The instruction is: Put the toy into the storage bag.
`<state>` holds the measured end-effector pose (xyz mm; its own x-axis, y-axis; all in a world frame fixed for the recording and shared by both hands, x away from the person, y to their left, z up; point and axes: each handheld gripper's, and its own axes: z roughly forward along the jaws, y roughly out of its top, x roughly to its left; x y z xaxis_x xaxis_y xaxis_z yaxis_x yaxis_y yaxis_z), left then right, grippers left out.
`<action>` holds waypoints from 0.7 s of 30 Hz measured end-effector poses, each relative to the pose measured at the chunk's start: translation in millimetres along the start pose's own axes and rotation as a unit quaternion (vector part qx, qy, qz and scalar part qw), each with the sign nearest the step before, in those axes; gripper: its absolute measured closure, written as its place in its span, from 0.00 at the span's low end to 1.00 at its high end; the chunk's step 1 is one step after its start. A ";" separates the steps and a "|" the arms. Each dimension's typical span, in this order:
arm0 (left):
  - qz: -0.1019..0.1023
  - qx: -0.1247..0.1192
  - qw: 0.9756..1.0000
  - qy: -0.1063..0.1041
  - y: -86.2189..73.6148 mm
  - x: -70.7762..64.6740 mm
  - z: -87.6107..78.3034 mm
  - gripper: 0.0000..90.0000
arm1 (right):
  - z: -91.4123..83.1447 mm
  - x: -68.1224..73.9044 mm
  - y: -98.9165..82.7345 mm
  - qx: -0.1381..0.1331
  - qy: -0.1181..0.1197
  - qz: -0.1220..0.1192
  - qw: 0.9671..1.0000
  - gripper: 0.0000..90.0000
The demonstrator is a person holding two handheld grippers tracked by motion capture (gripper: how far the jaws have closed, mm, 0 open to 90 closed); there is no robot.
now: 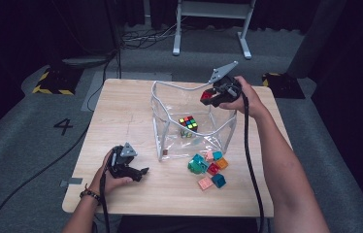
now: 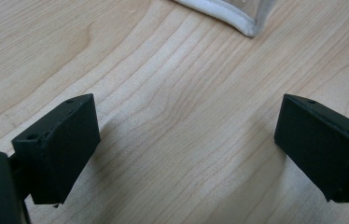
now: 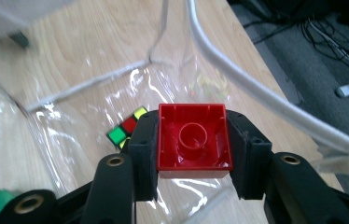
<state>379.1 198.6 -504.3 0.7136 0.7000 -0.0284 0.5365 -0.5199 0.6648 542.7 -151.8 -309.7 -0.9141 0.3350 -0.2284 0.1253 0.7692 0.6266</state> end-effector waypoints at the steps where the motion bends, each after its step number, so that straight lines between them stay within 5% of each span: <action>1: 0.000 0.000 1.000 0.000 0.0 0.0 0.0 0.08 | 0.4 0.2 -0.9 0.009 0.001 0.001 1.000 0.66; 5: 0.000 0.000 1.000 0.000 0.0 0.0 0.0 0.08 | 2.0 -2.9 -7.1 0.043 -0.003 -0.019 0.999 0.66; 15: -0.002 -0.001 1.000 0.000 0.0 -0.2 0.1 0.08 | -8.2 -10.0 -24.0 0.106 -0.016 -0.015 0.994 0.66; 21: -0.002 -0.001 1.000 0.000 0.0 -0.2 0.1 0.08 | -14.0 -13.1 -32.3 0.118 -0.016 -0.017 0.993 0.65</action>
<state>379.0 198.4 -504.4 0.7121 0.7014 -0.0311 0.5378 -0.5165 0.6663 545.3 -188.7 -316.6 -0.9068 0.3219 -0.2724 0.1855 0.8847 0.4277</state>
